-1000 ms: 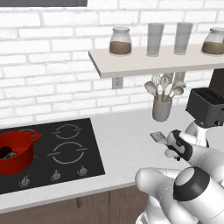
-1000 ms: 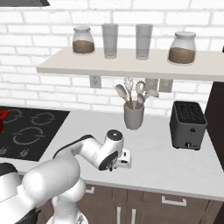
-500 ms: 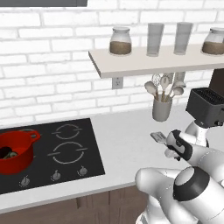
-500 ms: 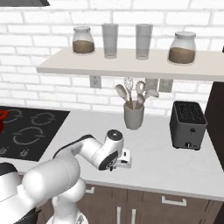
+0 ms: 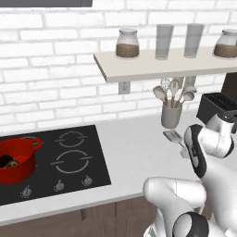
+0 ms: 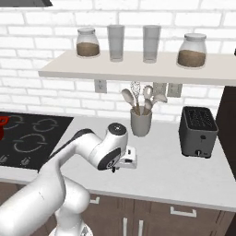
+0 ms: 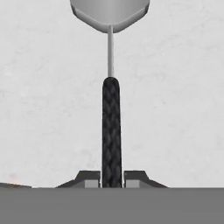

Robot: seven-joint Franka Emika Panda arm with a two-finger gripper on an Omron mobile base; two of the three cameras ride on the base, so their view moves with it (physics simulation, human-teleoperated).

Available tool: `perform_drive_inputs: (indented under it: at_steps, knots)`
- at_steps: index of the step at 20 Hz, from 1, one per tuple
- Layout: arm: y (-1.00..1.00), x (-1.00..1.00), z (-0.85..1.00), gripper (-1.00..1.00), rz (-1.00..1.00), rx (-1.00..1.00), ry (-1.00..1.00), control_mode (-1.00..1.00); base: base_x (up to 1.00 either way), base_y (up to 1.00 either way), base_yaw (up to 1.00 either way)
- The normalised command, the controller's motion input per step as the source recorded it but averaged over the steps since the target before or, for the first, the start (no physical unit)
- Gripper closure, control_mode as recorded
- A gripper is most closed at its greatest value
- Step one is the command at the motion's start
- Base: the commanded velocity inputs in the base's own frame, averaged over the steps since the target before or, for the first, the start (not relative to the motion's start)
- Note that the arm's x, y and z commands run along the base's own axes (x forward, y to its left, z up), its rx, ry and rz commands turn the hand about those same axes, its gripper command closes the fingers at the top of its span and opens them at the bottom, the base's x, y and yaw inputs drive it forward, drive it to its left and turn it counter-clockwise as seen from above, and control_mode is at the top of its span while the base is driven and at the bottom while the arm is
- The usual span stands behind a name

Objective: Put the avocado and cucumber in the pot. Retrieve the spatula and lightly stir the vegetables in the pot.

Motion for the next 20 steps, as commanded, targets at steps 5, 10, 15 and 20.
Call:
perform_drive_inputs:
  at_steps: [5,10,15,20]
  knots:
    - [0.2,-0.26,0.64,1.0,0.08,-0.06,-0.02,-1.0,0.0,0.0,0.0]
    - [0.0,-0.03,0.0,1.0,0.0,0.0,-0.01,-1.0,0.0,0.0,0.0]
    - [0.15,-0.07,0.43,1.0,0.0,0.0,-0.12,-1.0,0.0,0.0,0.0]
    - [0.29,-0.07,0.74,1.0,0.02,-0.03,-0.1,-1.0,0.0,0.0,0.0]
